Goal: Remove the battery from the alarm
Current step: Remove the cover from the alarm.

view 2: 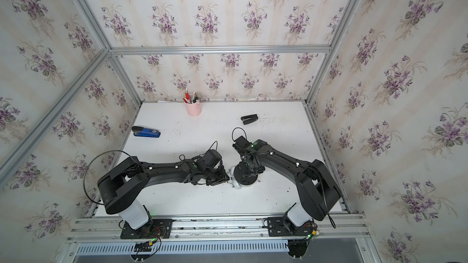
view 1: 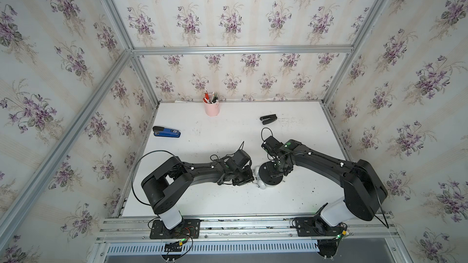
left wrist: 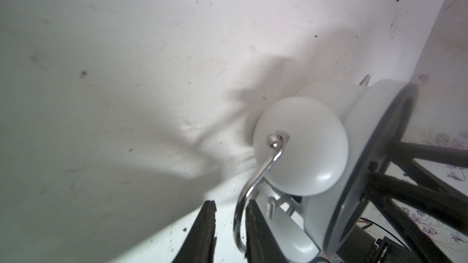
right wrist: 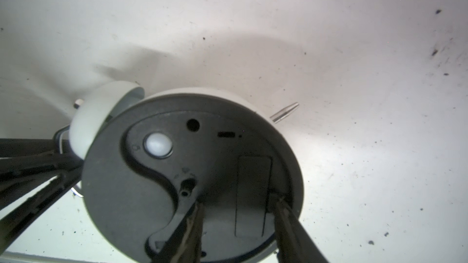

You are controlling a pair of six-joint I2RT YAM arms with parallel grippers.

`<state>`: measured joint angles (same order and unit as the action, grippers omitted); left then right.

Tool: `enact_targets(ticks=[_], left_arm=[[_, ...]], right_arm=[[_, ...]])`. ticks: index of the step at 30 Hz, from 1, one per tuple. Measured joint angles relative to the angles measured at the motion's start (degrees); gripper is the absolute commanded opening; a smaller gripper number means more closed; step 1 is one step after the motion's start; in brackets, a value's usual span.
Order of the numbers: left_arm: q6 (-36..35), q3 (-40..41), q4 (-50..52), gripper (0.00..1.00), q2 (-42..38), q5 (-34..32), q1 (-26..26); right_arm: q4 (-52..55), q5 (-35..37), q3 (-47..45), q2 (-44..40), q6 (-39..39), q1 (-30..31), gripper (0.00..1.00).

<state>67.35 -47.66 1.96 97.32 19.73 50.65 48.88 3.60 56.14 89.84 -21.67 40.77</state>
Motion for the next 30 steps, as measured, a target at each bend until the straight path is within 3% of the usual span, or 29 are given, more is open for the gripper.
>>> enact_targets(ticks=[12, 18, 23, 30], left_arm=[[-0.79, -0.63, 0.13, 0.26, 0.48, 0.17, 0.00], [-0.96, -0.81, 3.06, 0.26, 0.70, -0.28, -0.04], [-0.96, -0.96, 3.48, 0.26, 0.70, -0.35, -0.07], [-1.05, -1.20, 3.82, 0.26, 0.83, -0.33, -0.07]], right_arm=[[-3.63, -1.42, -3.50, -3.52, 0.59, -2.03, 0.17], [-14.99, -2.05, -5.09, -3.82, 2.03, -2.69, 0.10], [-17.70, -2.05, -5.49, -3.98, 2.86, -2.82, 0.00], [-19.17, -2.95, -6.73, -4.98, 3.54, -3.02, 0.00]])
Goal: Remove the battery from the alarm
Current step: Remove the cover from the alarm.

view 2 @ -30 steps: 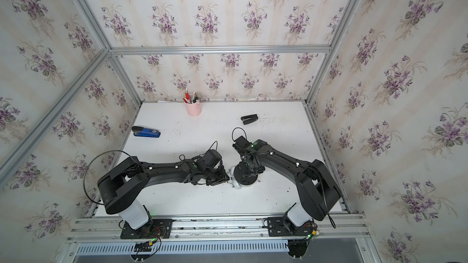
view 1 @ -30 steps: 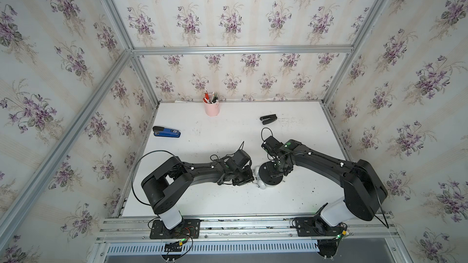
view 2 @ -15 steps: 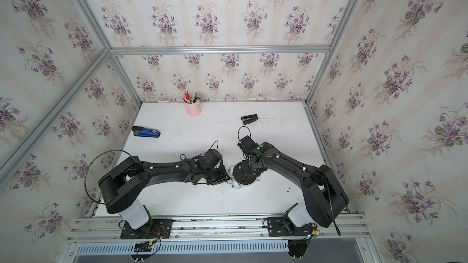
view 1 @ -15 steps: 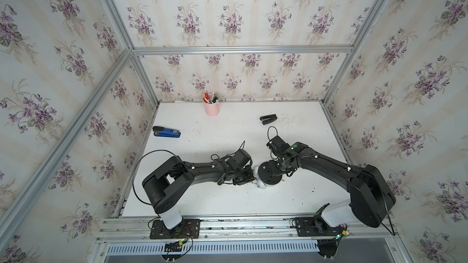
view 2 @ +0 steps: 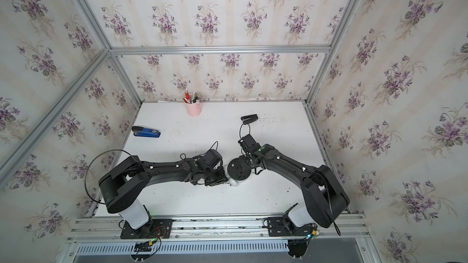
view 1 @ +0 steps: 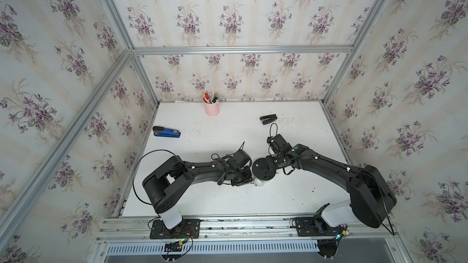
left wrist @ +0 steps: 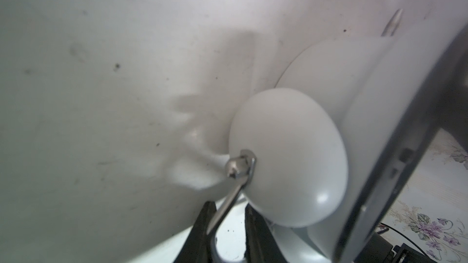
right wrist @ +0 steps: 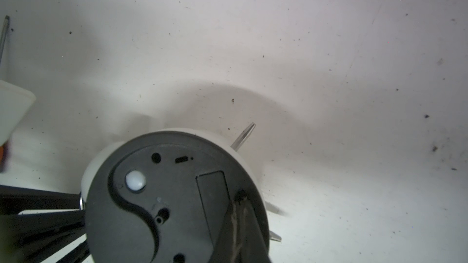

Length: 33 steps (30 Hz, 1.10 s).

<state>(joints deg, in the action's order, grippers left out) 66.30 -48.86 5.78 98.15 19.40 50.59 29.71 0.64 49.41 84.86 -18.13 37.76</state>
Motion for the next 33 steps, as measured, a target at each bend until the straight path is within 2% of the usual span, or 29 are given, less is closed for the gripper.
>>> enact_targets(ticks=[14, 33], left_arm=[[-1.86, -2.29, 6.56, 0.25, 0.26, 0.57, -0.37], [-5.73, -6.08, 16.96, 0.24, 1.03, -1.57, -0.42]], right_arm=[[-3.50, -5.03, -3.85, -4.33, -1.09, -0.22, 0.00], [1.68, -16.33, -5.33, -7.82, -5.79, -0.22, 0.00]])
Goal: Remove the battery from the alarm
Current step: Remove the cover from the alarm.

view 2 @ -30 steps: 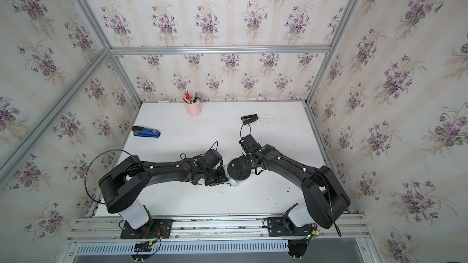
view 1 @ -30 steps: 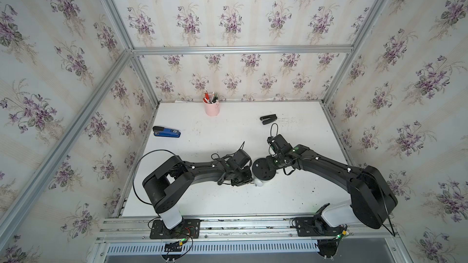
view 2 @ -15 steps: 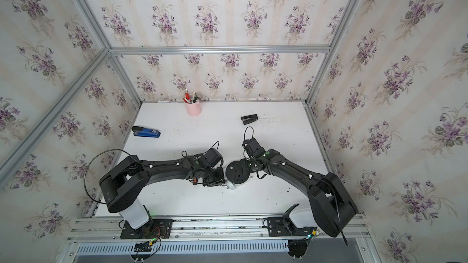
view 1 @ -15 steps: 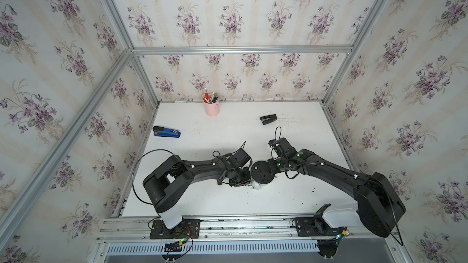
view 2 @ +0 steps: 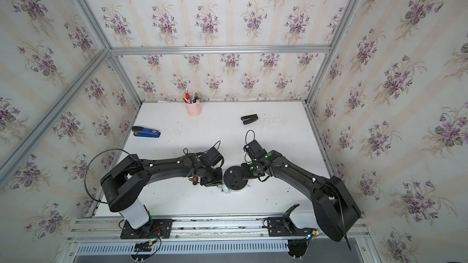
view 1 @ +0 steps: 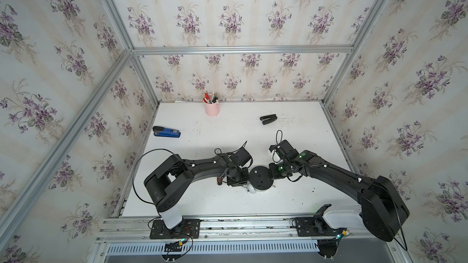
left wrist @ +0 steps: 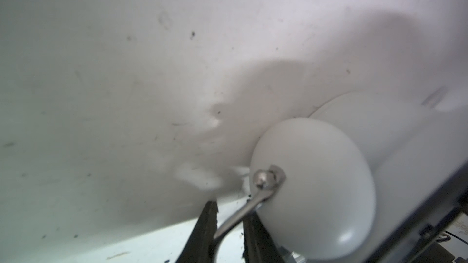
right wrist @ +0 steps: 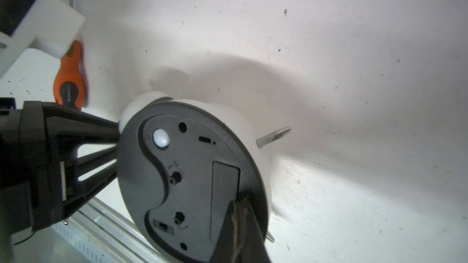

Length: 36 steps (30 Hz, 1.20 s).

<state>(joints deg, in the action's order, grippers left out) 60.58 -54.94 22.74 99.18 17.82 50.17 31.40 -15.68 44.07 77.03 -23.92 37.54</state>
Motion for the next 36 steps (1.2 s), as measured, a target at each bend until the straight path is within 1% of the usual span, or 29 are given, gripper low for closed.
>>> enact_targets(ticks=[5, 8, 9, 10, 12, 15, 20, 26, 27, 28, 31, 32, 34, 36], left_arm=[[-0.17, -0.20, 2.29, 0.24, -0.42, -1.40, 0.00], [-0.37, -0.24, 2.84, 0.24, -0.55, -2.01, 0.00], [-0.39, -0.35, 3.06, 0.24, -0.55, -2.16, 0.00], [0.22, -0.39, 1.92, 0.24, -0.50, -1.75, 0.00], [0.07, -0.92, -2.58, 0.24, 0.04, -0.90, 0.44], [0.07, -1.44, -6.45, 0.24, -0.15, 0.00, 0.48], [0.11, -1.25, -8.22, 0.24, -0.20, 0.02, 0.48], [0.33, -0.76, -8.72, 0.25, -0.74, -0.02, 0.48], [0.33, -0.74, -8.70, 0.26, -0.76, -0.02, 0.46], [0.33, -0.74, -8.68, 0.26, -0.90, -0.04, 0.44], [0.33, -0.74, -8.55, 0.27, -1.66, -0.13, 0.26], [0.31, -0.74, -8.52, 0.27, -1.95, -0.33, 0.17], [0.31, -0.79, -8.48, 0.27, -2.23, -0.76, -0.02], [0.31, -0.87, -8.46, 0.27, -2.23, -0.87, -0.28]], right_arm=[[0.28, -3.06, 0.55, 0.74, -1.18, 0.00, 0.00], [3.10, -5.44, 2.03, 1.05, -1.79, -0.02, 0.00], [3.69, -7.08, 3.13, 1.18, -2.14, -0.02, 0.00], [2.51, -11.13, 4.39, 1.44, -2.40, 0.09, 0.00], [0.59, -16.92, 6.45, 2.51, -1.46, 0.94, 0.00], [1.99, -18.64, 8.15, 3.26, -1.31, 0.55, 0.00], [3.65, -19.91, 8.28, 2.99, -0.68, 0.94, 0.00], [5.79, -18.23, 7.91, 1.18, -0.31, -3.80, 0.00], [6.54, -17.70, 8.33, 0.85, -0.09, -4.74, 0.02], [7.50, -17.33, 9.03, 0.39, 0.04, -6.64, 0.19], [10.08, -13.86, 11.63, -2.12, 0.66, -11.56, 0.42], [11.56, -12.33, 12.76, -3.06, 1.51, -12.50, 0.47], [13.94, -10.23, 13.68, -3.48, 2.54, -13.07, 0.49], [16.17, -7.45, 11.78, -3.08, 2.86, -13.42, 0.51]])
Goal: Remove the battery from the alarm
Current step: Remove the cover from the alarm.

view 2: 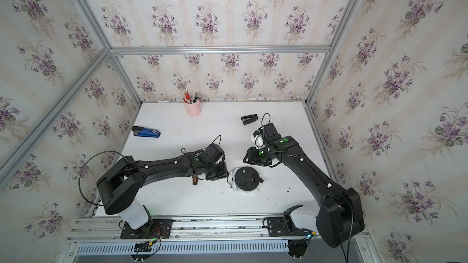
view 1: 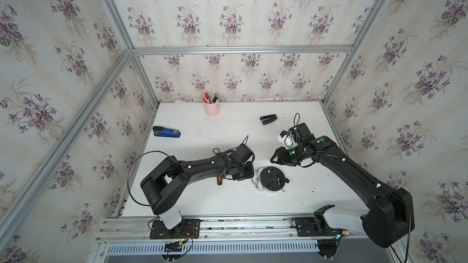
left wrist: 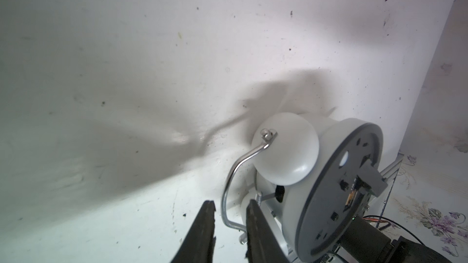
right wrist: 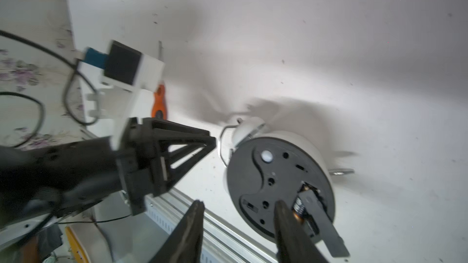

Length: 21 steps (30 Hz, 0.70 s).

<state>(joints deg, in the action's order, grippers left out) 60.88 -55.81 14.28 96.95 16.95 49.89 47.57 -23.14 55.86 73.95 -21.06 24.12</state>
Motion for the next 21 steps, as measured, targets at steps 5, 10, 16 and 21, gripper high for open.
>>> enact_targets(ticks=[5, 10, 16, 21], left_arm=[[-0.04, -0.24, 0.22, 0.27, -0.26, -0.04, -0.11], [-0.39, -0.07, 0.57, 0.27, -0.83, -0.04, -0.31], [-0.44, 0.42, 0.57, 0.27, -0.85, 0.00, -0.31], [-0.44, 0.79, 0.57, 0.27, -0.85, 0.00, -0.31]], right_arm=[[2.91, 1.64, -10.21, -3.93, -2.56, -1.73, 0.55], [3.28, 1.84, -12.39, -8.31, -4.09, -4.59, 0.54], [1.49, -0.07, -16.90, -9.88, -4.22, -5.31, 0.51], [-0.96, -0.94, -18.34, -10.19, -5.07, -5.66, 0.47]])
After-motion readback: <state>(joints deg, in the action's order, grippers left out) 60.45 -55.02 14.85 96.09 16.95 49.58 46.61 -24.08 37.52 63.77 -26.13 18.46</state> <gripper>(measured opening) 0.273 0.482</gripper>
